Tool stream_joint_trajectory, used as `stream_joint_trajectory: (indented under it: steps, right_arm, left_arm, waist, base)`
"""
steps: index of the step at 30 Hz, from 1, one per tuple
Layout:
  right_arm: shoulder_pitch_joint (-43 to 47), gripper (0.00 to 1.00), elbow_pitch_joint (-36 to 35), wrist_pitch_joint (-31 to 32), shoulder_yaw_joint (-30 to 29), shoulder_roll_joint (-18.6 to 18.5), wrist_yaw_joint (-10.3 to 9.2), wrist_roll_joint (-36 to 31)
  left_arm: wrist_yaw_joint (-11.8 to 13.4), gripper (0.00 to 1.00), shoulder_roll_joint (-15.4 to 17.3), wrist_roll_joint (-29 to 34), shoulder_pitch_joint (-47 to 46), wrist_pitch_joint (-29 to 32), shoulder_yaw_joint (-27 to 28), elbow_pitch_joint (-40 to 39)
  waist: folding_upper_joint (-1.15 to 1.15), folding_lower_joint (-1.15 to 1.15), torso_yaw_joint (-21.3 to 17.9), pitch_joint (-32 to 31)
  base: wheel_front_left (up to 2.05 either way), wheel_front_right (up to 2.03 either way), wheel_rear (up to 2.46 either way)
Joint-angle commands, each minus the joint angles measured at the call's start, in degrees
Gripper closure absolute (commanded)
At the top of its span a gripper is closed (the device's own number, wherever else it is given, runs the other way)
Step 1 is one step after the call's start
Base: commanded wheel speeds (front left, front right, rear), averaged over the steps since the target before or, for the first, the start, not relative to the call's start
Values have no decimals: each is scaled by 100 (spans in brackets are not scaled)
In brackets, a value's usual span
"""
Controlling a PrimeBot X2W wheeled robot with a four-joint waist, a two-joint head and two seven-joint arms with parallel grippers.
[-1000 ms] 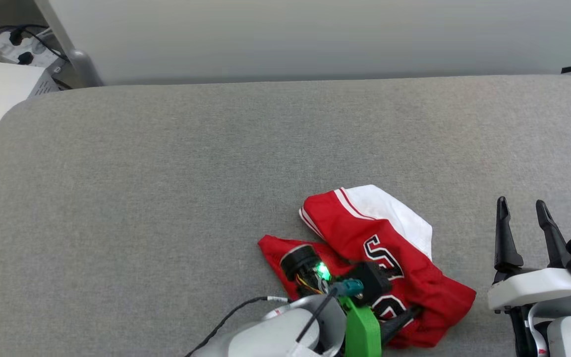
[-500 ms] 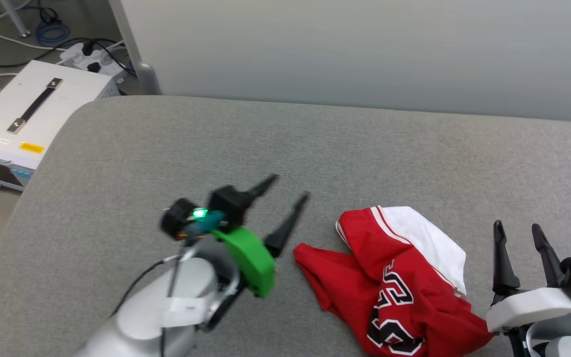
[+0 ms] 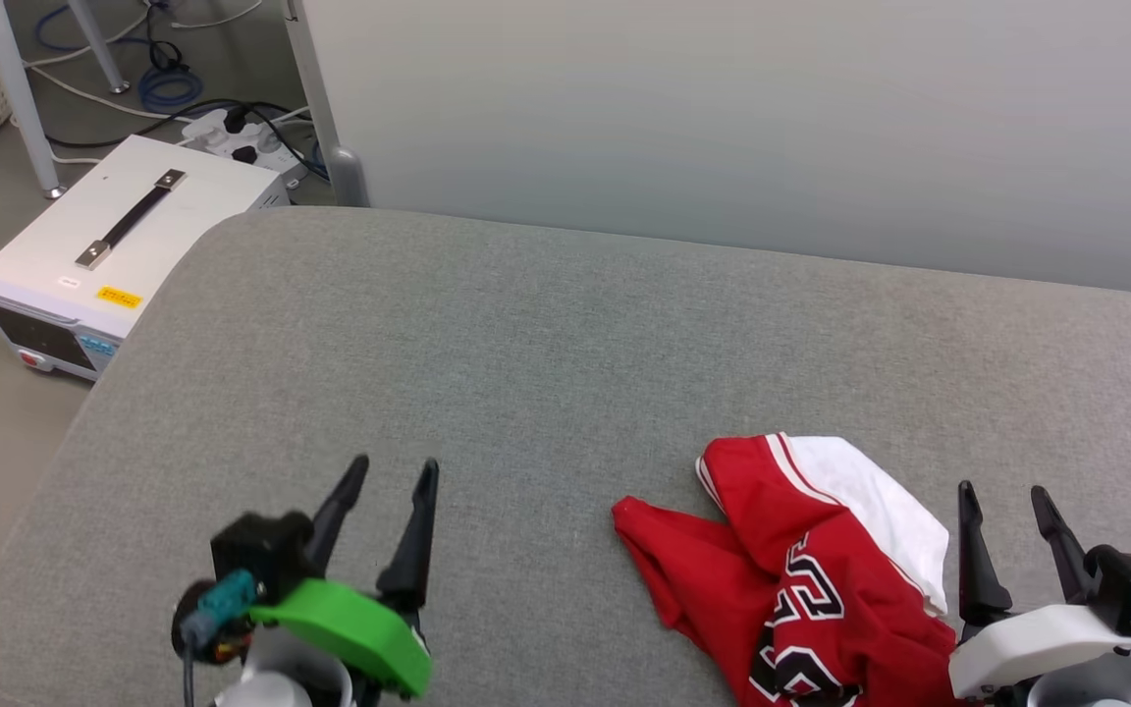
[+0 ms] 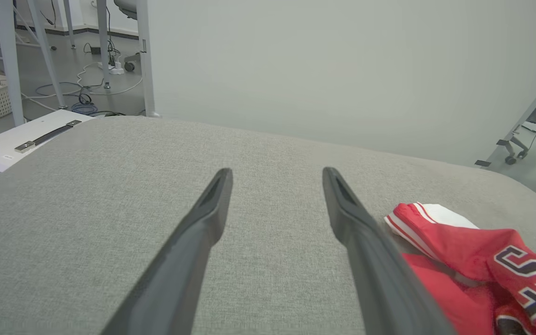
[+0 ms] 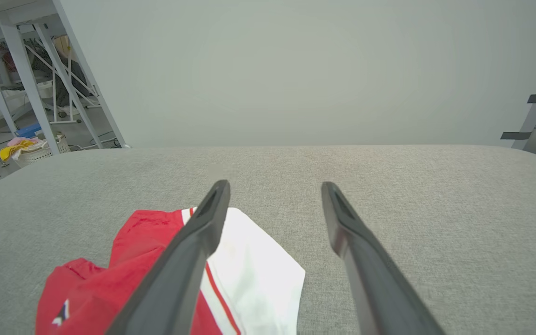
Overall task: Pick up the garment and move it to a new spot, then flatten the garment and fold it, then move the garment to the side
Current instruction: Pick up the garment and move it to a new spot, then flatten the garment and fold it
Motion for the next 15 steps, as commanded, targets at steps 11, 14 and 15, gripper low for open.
stream_joint_trajectory:
  steps: [11,14,15]
  right_arm:
    - [83,0,-37,225,63,-15,-4,-332]
    - [30,0,-124,679,195,-15,-4,-448]
    - [-20,0,-161,951,261,-21,-4,-476]
  left_arm:
    - [-496,0,-523,811,450,-33,573,62]
    - [-588,0,-614,919,433,-33,668,101]
    - [-622,0,-646,960,430,-33,698,120]
  waist:
    - [0,0,144,46]
    - [0,0,185,105]
    - [0,0,201,143]
  base:
    - [0,0,0]
    - [0,0,0]
    - [0,0,0]
